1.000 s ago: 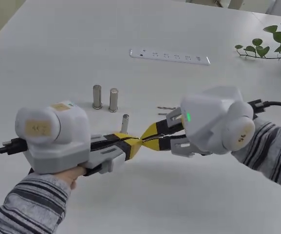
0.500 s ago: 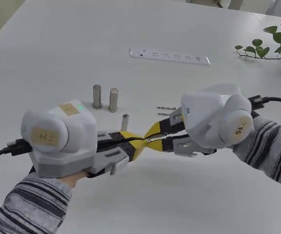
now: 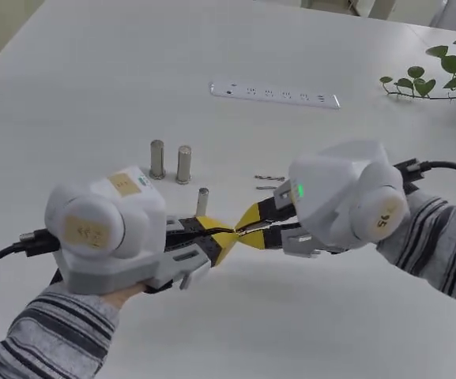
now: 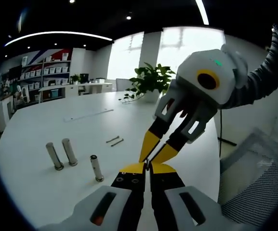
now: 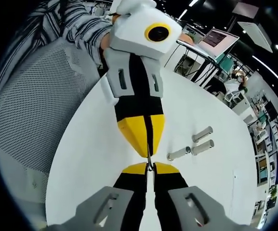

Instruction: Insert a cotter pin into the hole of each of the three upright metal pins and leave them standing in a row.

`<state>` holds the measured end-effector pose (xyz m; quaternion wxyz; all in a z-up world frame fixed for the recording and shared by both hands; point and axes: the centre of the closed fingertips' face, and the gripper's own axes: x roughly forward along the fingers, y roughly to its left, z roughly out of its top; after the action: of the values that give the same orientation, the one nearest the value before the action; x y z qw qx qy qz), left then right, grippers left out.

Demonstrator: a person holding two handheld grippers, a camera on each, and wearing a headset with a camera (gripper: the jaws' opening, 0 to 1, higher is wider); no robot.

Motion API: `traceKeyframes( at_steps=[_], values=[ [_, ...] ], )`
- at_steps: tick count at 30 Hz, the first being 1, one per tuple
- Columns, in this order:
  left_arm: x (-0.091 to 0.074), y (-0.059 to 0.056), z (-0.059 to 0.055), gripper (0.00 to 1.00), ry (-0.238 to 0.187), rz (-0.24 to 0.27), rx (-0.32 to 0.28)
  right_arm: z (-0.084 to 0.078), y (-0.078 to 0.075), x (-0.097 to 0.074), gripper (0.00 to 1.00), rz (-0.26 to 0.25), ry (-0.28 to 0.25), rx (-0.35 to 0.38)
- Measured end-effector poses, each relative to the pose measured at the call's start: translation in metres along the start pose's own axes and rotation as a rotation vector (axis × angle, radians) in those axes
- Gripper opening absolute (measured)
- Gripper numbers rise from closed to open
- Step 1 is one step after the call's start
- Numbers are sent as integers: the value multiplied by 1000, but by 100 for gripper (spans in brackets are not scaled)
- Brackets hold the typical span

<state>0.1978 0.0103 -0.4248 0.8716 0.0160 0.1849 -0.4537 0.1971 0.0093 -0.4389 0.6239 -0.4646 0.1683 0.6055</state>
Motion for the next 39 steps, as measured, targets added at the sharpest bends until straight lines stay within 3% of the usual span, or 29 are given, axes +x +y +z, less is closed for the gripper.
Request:
traceKeyframes(
  at_steps=[3,9,15,20,27,29,34,39],
  values=[
    [1,4,-1,0,5,21,13,-3,-2,0,0,-12,10,3],
    [0,16,2,12,0,97,61,-13,-8,2,0,-47,49,28],
    [-4,30,10,16,-41,179,77,-20,-18,5,0,-97,86,52],
    [-7,42,5,19,-15,244,94,-26,-27,6,0,-135,108,88],
    [-5,61,-4,22,18,329,69,-33,-44,10,0,-198,131,156],
    [-4,65,-6,22,19,350,52,-35,-46,12,0,-195,132,189],
    [3,76,-13,23,58,390,48,-41,-53,19,0,-211,163,220],
    [12,87,-17,22,66,404,30,-45,-59,26,0,-226,190,241]
  ],
)
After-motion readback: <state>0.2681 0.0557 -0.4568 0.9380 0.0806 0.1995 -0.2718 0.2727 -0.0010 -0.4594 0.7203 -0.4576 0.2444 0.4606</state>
